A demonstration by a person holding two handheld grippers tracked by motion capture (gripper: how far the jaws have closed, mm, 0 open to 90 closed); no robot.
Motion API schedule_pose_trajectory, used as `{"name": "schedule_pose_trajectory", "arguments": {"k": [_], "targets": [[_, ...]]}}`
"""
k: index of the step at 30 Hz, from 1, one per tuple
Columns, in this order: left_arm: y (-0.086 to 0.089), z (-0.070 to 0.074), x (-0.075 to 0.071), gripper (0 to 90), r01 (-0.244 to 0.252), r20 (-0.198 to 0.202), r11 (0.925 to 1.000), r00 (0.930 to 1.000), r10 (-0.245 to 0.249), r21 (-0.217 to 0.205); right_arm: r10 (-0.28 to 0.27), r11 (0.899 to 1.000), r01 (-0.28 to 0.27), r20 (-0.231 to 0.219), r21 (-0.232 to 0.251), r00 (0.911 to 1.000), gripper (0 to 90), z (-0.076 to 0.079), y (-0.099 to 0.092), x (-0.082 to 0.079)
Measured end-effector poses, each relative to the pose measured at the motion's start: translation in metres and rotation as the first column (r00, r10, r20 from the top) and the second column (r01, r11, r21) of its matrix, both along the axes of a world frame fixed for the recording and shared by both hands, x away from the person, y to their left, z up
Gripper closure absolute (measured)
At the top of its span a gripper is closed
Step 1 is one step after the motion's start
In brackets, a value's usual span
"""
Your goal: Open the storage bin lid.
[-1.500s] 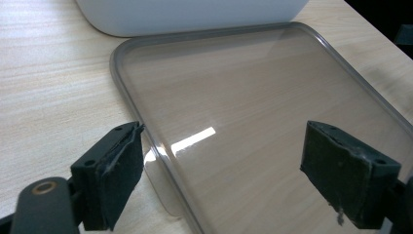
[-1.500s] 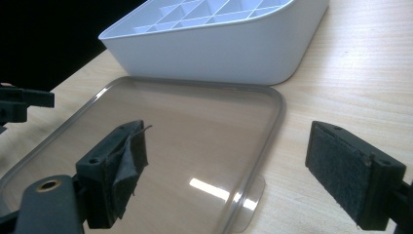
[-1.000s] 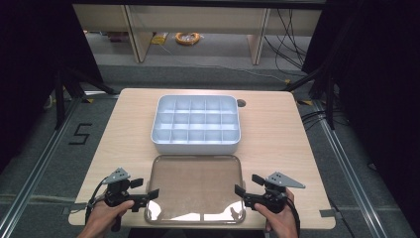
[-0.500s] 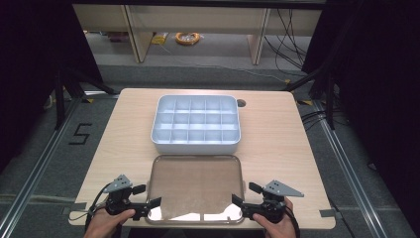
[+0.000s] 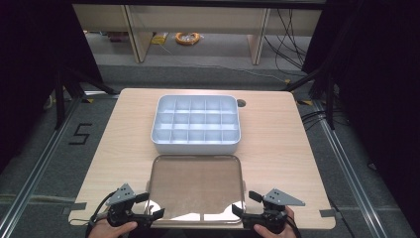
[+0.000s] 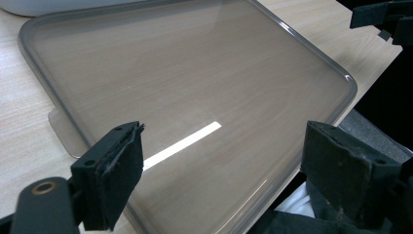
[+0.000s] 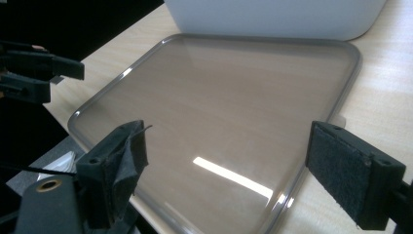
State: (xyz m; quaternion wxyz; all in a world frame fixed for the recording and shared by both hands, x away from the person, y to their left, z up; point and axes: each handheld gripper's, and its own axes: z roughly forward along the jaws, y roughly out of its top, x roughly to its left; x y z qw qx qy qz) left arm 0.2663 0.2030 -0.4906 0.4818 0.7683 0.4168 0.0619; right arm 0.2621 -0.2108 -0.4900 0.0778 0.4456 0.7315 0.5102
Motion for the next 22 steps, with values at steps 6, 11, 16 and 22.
{"name": "schedule_pose_trajectory", "arguments": {"k": [6,11,16,22], "targets": [[0.001,0.000,-0.005,15.1,0.003,-0.003,1.0000,1.0000,-0.003,0.006,0.021,0.999,-0.021,0.002,-0.027,0.9998,16.1,-0.002,-0.001,-0.007],[0.003,-0.001,-0.011,15.1,-0.007,-0.011,1.0000,0.9999,0.007,-0.004,0.031,0.999,-0.031,-0.017,-0.023,0.9994,16.1,-0.004,-0.001,-0.014],[0.006,-0.001,-0.013,15.1,-0.019,-0.031,0.9998,0.9993,0.019,-0.005,0.018,1.000,-0.018,-0.055,-0.002,0.9983,16.1,-0.004,-0.002,-0.021],[0.007,0.000,-0.014,15.1,-0.036,-0.039,0.9993,0.9986,0.037,0.005,0.026,0.999,-0.027,-0.022,-0.041,0.9994,16.1,-0.005,-0.004,-0.020]]}}
